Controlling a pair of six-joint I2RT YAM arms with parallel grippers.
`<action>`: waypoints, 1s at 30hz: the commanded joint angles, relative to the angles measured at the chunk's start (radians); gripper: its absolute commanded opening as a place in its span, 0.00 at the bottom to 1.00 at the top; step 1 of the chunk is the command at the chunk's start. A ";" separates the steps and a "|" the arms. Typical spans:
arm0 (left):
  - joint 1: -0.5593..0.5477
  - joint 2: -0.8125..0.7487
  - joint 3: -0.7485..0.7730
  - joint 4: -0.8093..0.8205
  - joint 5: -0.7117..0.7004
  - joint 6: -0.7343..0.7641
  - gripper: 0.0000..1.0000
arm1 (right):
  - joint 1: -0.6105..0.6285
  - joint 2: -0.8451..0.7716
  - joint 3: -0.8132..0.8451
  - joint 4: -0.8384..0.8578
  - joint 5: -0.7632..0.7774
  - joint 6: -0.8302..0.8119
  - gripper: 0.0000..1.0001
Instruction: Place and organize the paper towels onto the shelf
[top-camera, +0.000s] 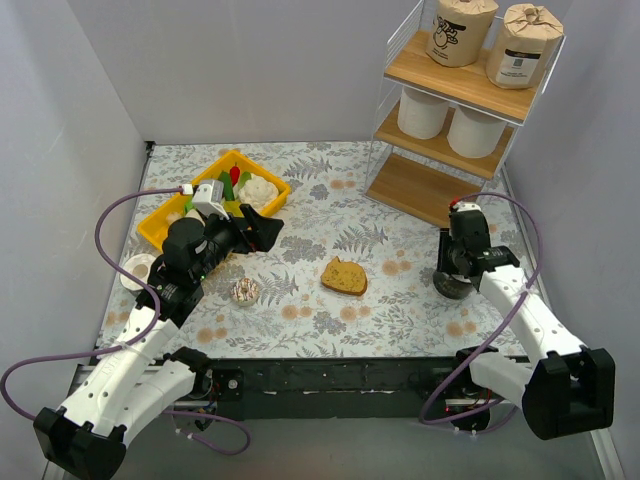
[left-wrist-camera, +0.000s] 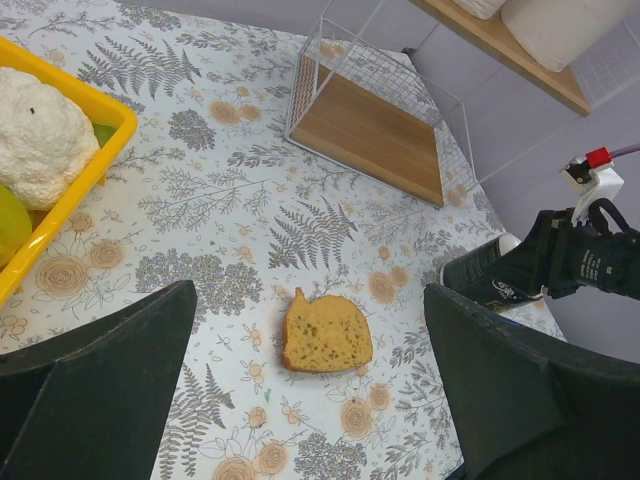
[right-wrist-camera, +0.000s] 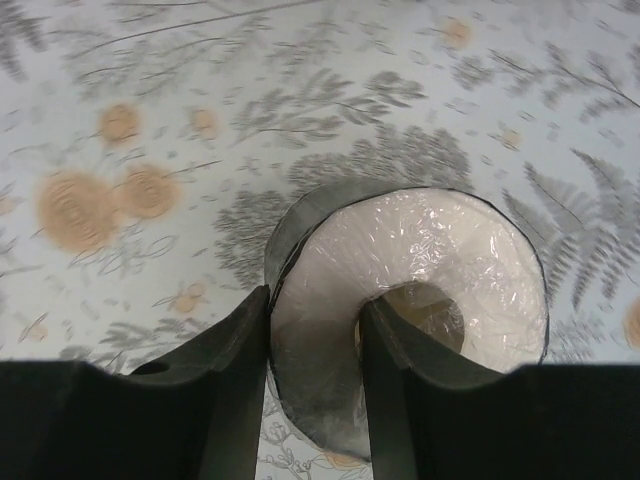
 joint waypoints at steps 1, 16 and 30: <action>-0.004 -0.013 0.005 -0.006 0.010 0.011 0.98 | 0.003 -0.052 0.018 0.161 -0.384 -0.241 0.34; -0.004 -0.013 0.004 0.000 0.020 0.008 0.98 | 0.176 0.135 0.158 0.300 -0.380 -0.850 0.36; -0.004 -0.016 0.004 -0.003 0.014 0.009 0.98 | 0.078 0.300 0.228 0.464 -0.212 -1.160 0.36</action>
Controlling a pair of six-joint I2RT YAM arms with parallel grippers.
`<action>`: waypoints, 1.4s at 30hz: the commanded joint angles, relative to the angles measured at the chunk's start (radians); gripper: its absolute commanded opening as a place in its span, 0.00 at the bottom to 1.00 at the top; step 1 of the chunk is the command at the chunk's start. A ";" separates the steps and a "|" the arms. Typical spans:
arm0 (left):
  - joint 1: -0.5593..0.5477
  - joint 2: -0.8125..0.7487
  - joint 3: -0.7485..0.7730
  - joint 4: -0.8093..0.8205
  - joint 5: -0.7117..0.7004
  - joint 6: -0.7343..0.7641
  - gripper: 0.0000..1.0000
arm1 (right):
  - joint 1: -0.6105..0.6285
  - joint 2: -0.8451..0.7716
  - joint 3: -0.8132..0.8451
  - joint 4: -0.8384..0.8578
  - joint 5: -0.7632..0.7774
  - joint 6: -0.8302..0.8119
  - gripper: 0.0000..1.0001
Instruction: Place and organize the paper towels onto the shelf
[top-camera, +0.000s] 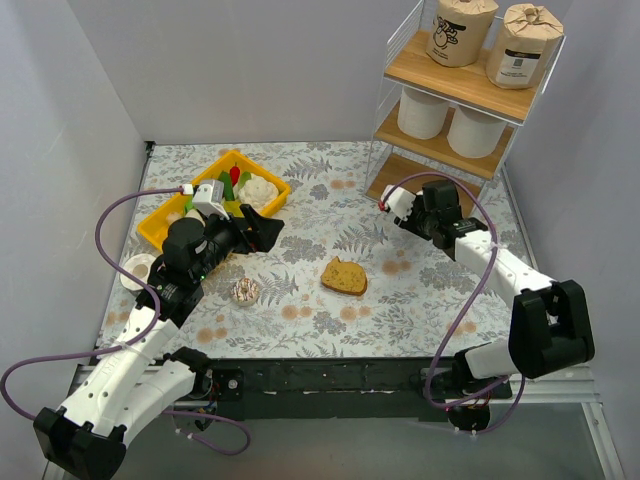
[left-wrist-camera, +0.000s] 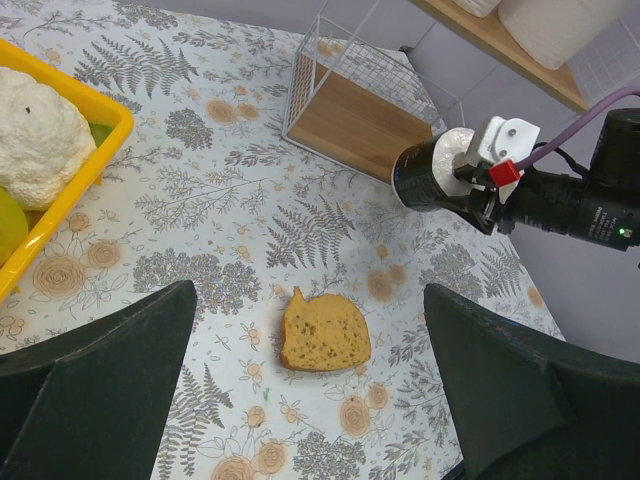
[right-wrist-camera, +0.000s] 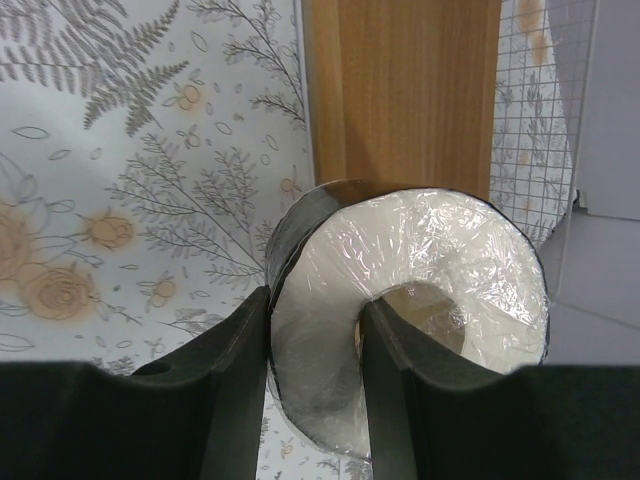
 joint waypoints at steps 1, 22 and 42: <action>-0.004 -0.014 0.002 -0.004 0.001 0.009 0.98 | -0.047 0.020 0.070 0.127 0.040 -0.097 0.36; -0.006 -0.010 0.005 -0.009 -0.006 0.012 0.98 | -0.121 0.198 0.116 0.331 0.078 -0.155 0.46; -0.004 -0.008 0.005 -0.006 0.006 0.011 0.98 | -0.093 0.102 0.051 0.288 0.023 -0.162 0.51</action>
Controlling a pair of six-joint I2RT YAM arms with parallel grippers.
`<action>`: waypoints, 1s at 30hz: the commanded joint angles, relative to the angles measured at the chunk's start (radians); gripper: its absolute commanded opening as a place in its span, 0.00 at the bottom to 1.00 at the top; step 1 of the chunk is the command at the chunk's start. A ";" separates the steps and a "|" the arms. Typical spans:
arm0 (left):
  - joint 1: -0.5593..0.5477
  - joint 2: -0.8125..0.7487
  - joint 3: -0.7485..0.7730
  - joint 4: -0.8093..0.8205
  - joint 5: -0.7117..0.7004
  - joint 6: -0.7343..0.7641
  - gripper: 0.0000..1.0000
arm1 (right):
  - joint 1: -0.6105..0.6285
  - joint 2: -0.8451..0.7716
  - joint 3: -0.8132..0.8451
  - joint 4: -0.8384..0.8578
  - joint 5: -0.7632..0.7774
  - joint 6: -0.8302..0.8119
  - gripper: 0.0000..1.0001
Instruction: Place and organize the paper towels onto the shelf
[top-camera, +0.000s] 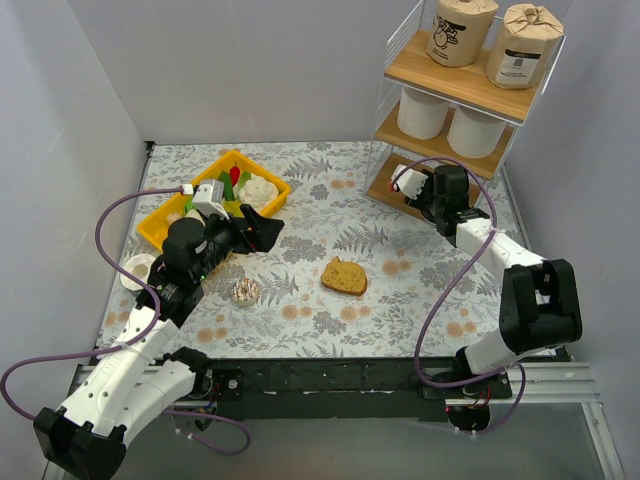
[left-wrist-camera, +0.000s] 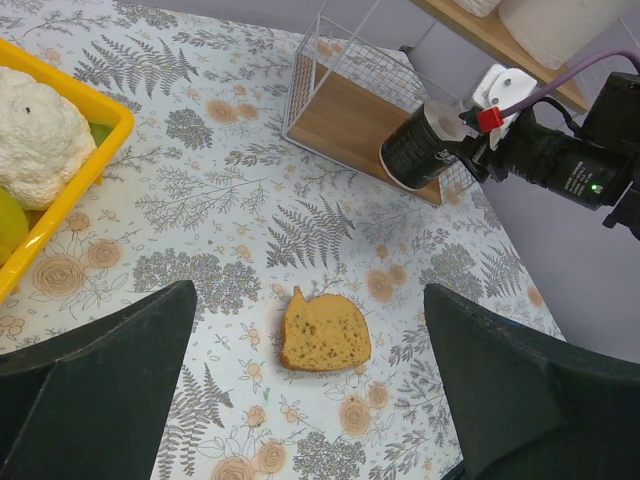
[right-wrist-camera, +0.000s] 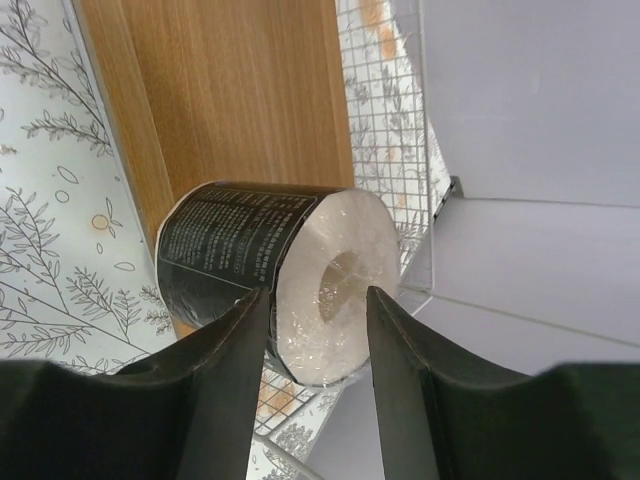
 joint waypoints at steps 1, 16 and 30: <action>-0.006 -0.007 0.007 -0.004 0.008 0.009 0.98 | 0.024 -0.054 -0.013 0.024 -0.047 -0.011 0.50; -0.006 0.002 0.007 -0.008 0.000 0.015 0.98 | 0.060 0.073 0.010 0.035 0.041 -0.009 0.45; -0.006 0.017 0.010 -0.011 -0.017 0.018 0.98 | 0.031 0.190 0.062 0.103 0.206 0.023 0.45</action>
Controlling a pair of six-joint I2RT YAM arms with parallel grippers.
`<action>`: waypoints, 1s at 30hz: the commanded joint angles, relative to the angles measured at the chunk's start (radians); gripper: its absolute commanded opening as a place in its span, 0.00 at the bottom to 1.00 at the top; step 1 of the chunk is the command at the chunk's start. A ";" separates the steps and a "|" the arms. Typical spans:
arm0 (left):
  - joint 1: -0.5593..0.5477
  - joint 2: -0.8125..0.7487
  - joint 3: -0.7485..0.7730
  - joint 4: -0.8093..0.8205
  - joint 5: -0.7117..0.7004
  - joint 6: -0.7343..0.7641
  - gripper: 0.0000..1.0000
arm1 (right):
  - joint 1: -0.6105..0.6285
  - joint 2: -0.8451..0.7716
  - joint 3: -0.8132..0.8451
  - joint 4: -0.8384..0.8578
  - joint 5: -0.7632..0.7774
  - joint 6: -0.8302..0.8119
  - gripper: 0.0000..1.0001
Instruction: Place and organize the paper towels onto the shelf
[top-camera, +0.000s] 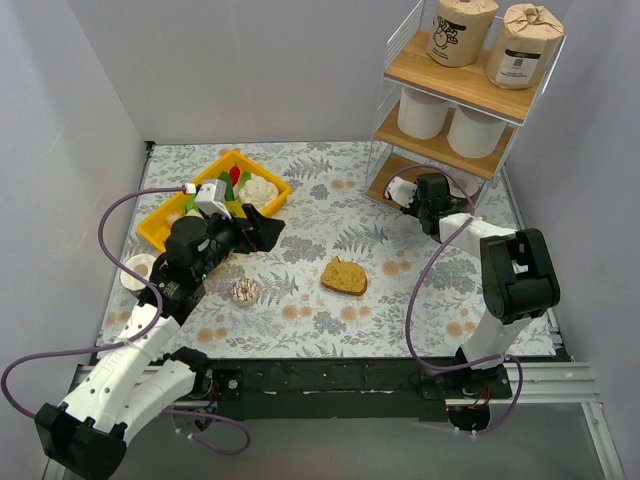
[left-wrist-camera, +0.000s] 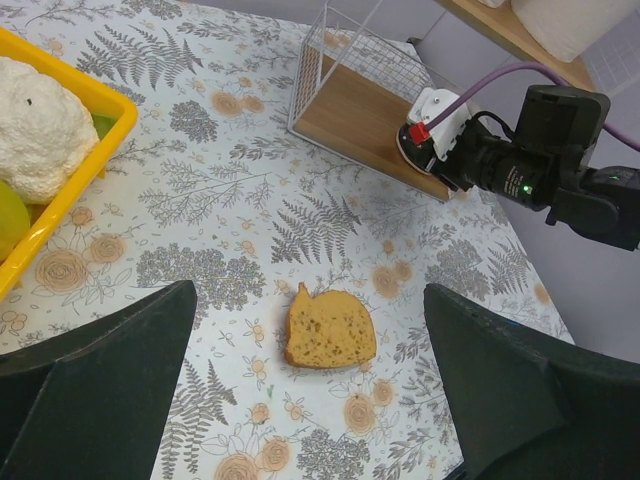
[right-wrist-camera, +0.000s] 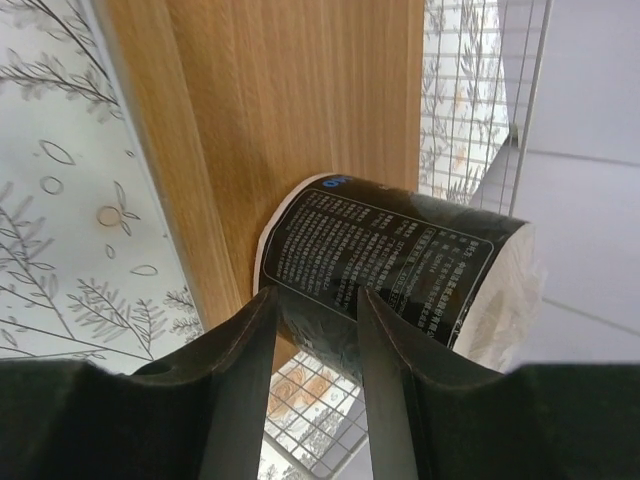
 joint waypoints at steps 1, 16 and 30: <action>-0.006 0.002 0.010 -0.011 -0.016 0.014 0.98 | -0.008 -0.006 0.047 0.045 0.031 0.024 0.45; -0.004 0.031 0.010 -0.033 -0.101 -0.024 0.98 | 0.293 -0.214 0.090 -0.130 0.033 0.461 0.62; -0.003 0.207 0.142 -0.313 -0.599 -0.176 0.98 | 0.374 -0.547 -0.056 -0.170 0.019 0.993 0.99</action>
